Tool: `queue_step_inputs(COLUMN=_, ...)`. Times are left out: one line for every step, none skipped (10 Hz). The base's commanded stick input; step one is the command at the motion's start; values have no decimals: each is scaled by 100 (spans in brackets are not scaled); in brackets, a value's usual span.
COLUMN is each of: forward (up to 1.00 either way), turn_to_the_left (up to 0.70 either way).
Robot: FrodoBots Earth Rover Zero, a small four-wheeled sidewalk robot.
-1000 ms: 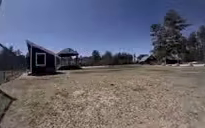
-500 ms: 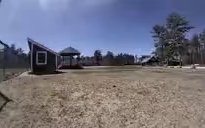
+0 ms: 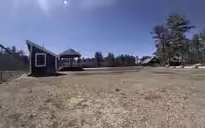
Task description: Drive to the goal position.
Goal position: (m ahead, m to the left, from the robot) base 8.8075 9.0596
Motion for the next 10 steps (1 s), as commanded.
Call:
queue_step_inputs(forward=70, turn_to_the_left=0)
queue_step_inputs(forward=70, turn_to_the_left=0)
queue_step_inputs(forward=70, turn_to_the_left=0)
queue_step_inputs(forward=70, turn_to_the_left=0)
queue_step_inputs(forward=70, turn_to_the_left=0)
queue_step_inputs(forward=70, turn_to_the_left=0)
queue_step_inputs(forward=70, turn_to_the_left=0)
queue_step_inputs(forward=70, turn_to_the_left=0)
queue_step_inputs(forward=70, turn_to_the_left=0)
queue_step_inputs(forward=70, turn_to_the_left=0)
